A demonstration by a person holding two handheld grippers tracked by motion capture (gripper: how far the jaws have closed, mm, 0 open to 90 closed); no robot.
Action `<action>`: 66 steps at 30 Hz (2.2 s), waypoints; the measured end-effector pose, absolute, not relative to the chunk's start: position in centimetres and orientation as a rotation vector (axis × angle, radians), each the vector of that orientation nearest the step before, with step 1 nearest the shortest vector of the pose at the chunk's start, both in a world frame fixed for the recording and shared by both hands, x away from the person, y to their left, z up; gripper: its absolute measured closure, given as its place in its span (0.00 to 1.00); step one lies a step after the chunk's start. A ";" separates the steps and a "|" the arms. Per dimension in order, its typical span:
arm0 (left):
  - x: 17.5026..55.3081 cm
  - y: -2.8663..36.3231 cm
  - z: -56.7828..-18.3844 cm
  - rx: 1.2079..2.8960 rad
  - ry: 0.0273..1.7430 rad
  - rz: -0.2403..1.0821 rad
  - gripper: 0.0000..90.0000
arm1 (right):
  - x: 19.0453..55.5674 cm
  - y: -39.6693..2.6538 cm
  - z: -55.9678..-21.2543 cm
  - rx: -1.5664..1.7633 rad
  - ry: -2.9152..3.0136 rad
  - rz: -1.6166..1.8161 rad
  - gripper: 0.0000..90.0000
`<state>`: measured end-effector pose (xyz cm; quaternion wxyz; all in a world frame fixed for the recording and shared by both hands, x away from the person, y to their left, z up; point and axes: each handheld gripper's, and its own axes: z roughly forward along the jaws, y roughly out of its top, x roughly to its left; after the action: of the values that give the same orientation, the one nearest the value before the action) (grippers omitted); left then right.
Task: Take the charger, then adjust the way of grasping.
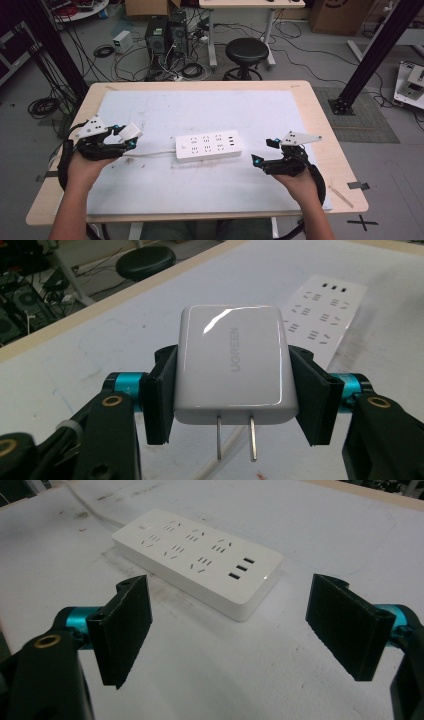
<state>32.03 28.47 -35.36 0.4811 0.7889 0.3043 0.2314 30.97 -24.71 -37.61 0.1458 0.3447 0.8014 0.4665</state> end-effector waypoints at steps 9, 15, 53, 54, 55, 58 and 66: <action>30.7 26.9 -35.7 1.936 0.634 0.537 0.47 | 30.9 -24.3 -37.3 0.985 2.326 1.330 0.21; 29.9 25.1 -35.5 1.947 0.531 0.506 0.47 | 30.7 -24.2 -36.5 0.996 2.334 1.347 0.21; 26.7 11.9 -39.0 2.067 -0.041 0.635 0.47 | 31.3 -16.2 -39.5 1.159 2.703 1.882 0.21; 26.6 11.8 -39.0 2.066 -0.053 0.643 0.47 | 31.4 -15.9 -39.7 1.166 2.710 1.913 0.21; 26.5 11.7 -38.9 2.056 -0.063 0.646 0.47 | 31.4 -15.7 -39.8 1.168 2.715 1.922 0.21; 26.2 11.4 -38.8 2.048 -0.078 0.651 0.47 | 31.6 -15.1 -40.1 1.187 2.734 1.971 0.21; 25.9 11.3 -38.5 2.020 -0.102 0.677 0.47 | 32.0 -13.8 -40.9 1.220 2.767 2.106 0.28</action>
<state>25.87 11.27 -38.49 0.4834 0.8291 -0.0419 0.2778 32.00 -13.75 -40.92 -0.2684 0.3188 0.7234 0.5505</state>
